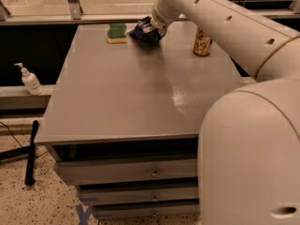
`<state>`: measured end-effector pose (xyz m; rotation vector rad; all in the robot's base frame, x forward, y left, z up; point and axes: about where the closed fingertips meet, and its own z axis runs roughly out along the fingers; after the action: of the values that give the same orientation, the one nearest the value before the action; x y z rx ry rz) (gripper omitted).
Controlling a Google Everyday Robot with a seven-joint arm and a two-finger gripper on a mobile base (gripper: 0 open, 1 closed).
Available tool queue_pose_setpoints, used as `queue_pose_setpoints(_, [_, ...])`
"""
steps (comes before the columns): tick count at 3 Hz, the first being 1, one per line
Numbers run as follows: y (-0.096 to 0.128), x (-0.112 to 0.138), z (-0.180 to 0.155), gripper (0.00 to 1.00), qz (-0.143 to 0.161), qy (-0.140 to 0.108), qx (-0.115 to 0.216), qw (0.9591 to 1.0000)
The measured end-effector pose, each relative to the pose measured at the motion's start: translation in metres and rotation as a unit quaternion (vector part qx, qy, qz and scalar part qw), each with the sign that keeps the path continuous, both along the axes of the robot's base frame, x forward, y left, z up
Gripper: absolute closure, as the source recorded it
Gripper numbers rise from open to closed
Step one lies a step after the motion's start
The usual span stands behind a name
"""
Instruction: Move blue chip bag near sponge
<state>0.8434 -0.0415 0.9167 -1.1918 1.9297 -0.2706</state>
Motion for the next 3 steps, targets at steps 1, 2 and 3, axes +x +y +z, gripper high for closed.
queue_pose_setpoints(1, [0.018,-0.001,-0.002,0.35,0.007,0.005,0.022,0.9997])
queue_pose_setpoints(2, [0.037,-0.004,-0.003,0.12,0.023,0.013,0.05,0.9984])
queue_pose_setpoints(3, [0.052,-0.012,-0.005,0.0,0.039,0.023,0.077,0.996])
